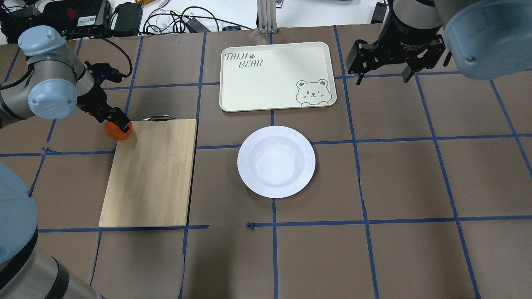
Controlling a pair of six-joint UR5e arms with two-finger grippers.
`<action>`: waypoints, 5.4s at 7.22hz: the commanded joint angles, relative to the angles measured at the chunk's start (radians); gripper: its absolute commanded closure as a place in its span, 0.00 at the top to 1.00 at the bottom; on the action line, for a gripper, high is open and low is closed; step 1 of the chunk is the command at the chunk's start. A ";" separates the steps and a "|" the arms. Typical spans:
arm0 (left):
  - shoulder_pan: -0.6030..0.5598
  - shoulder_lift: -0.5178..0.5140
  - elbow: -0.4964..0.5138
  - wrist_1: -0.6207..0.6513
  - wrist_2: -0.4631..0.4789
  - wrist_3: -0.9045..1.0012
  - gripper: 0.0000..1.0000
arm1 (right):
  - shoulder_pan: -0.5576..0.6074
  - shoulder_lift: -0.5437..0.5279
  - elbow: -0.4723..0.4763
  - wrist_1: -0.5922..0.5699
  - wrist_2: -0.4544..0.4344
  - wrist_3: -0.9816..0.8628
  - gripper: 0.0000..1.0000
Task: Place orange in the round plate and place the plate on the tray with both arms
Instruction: 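Reach the left gripper down to the orange on the cutting board, then close the left gripper on the orange and lift it, then carry the orange with the left gripper onto the white plate and release, then raise the left gripper away while the right gripper reaches to the plate rim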
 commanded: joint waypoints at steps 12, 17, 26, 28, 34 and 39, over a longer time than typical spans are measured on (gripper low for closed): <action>-0.132 0.152 0.015 -0.338 -0.203 -0.505 0.04 | 0.000 0.000 0.000 0.002 0.000 0.000 1.00; -0.407 0.186 0.008 -0.290 -0.203 -1.023 0.04 | 0.000 0.000 0.002 0.003 0.000 0.000 1.00; -0.708 0.030 -0.105 0.170 -0.297 -1.636 0.33 | 0.000 0.000 0.003 0.003 0.000 0.000 1.00; -0.708 0.026 -0.108 0.172 -0.286 -1.630 1.00 | 0.001 0.000 0.003 0.003 0.003 0.000 1.00; -0.566 0.175 0.214 -0.353 -0.188 -1.191 1.00 | -0.068 0.087 0.049 -0.108 0.151 -0.003 1.00; -0.504 0.458 0.220 -0.572 -0.110 -0.813 0.95 | -0.066 0.194 0.459 -0.689 0.377 0.012 1.00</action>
